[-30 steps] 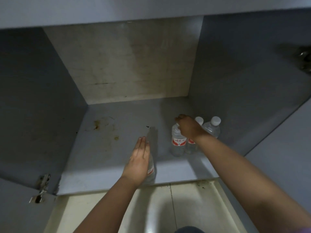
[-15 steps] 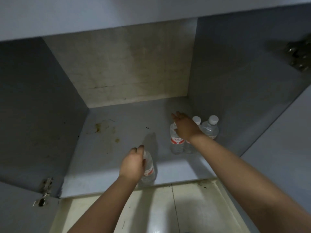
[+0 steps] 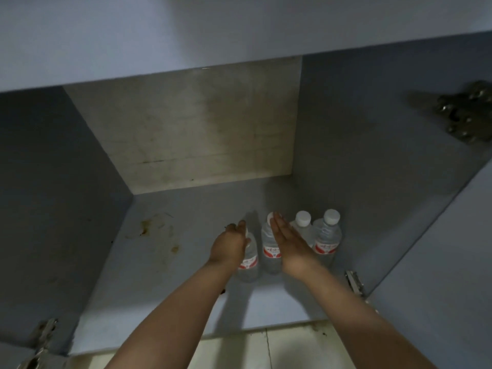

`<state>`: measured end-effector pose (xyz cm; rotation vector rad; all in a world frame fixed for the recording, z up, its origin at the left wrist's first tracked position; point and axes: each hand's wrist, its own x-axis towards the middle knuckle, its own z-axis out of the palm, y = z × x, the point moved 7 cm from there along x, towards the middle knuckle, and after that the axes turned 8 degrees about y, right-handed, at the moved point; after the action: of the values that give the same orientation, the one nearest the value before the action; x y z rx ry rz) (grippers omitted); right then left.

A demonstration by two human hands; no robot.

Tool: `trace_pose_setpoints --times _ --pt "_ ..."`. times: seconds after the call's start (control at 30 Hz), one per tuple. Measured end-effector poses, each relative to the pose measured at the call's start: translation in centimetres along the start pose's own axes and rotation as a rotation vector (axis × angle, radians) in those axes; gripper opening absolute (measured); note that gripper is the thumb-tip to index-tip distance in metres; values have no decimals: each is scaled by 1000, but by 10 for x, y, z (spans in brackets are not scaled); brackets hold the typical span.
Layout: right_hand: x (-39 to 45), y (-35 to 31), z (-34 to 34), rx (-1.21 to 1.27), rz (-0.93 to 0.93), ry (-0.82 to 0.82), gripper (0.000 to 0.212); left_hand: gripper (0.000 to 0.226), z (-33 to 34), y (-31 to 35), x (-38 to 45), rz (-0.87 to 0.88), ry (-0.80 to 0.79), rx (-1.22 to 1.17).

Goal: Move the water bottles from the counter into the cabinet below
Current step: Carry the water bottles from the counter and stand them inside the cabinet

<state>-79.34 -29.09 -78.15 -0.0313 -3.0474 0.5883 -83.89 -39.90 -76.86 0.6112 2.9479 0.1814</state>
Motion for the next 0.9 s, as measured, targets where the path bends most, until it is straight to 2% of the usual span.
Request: trace_pose_setpoints --times 0.2,0.33,0.47,0.5,0.53,0.6,0.67,0.73,0.8,0.87,0.9 --pt "1 3 1 0 21 -40 83 48 -1 11 21 23 56 -60" --pt "-1 0 -2 -13 -10 -20 78 51 6 8 21 3 62 -58" --pt "-6 0 -1 -1 56 -15 76 56 7 8 13 20 70 -124" --pt "-7 -1 -2 6 65 55 76 58 6 9 11 21 77 -159" --pt "-10 -6 -5 -5 32 200 77 59 6 9 7 15 84 -189" --pt "-19 -9 10 -3 30 254 77 56 6 5 -2 5 113 -202" --pt "-28 -12 30 -14 76 216 75 53 6 -2 -14 40 176 -162" --pt "-40 -19 41 -55 95 178 72 51 23 -17 -26 60 129 -48" --pt "-50 -26 44 -146 95 115 63 50 38 -36 -46 -1 52 44" --pt "-59 -35 36 -183 108 42 48 52 37 -45 -69 -7 -36 85" --pt "-65 -42 31 -182 103 -9 50 52 34 -49 -83 -12 -67 90"
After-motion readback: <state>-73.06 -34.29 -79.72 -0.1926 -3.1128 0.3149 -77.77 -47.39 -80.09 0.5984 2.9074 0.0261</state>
